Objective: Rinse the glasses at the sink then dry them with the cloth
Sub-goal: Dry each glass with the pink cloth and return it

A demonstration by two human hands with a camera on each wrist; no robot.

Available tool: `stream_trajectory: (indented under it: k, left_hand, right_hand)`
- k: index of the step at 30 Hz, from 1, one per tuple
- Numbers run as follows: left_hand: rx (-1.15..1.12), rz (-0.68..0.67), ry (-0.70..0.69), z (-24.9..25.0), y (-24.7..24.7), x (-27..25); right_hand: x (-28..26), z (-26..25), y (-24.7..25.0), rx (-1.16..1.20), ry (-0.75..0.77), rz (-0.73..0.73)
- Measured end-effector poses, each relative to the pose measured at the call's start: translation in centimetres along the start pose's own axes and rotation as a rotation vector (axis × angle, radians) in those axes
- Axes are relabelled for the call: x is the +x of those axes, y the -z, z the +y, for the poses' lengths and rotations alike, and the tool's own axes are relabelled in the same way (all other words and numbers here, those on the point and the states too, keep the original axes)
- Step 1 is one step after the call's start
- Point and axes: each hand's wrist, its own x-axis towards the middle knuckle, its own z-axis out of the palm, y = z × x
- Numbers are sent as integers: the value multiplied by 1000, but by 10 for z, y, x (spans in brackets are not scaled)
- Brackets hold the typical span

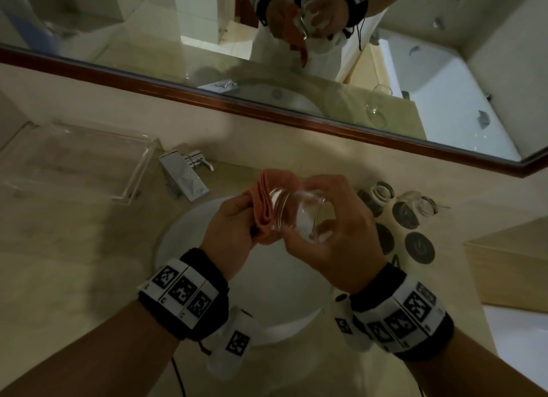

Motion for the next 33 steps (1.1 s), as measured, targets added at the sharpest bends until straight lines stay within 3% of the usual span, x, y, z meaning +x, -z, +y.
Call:
stream_trajectory:
  k: [4,9,13,17,22,26,33]
  left_hand:
    - [13,16,-22,4,0,1]
    - [60,-50,-53,-4,4,-1]
    - [230,-96,-145,-8,10,1]
    - [315,-87,-250,-7,9,1]
    - [278,-101,-213,-7,11,7]
    - [282,-121,-182,-4,15,10]
    - [313,-111,-210,9,3,5]
  right_hand:
    - [4,8,0,-63,-152,80]
    - [-5,8,5,-32,-328,-77]
    - [8,8,16,128,-488,-103]
    - [14,11,23,156,-456,-166]
    - [13,13,27,309,-372,-112]
    - [7,16,26,560,-448,-64]
    - [-1,14,9,701,-455,13]
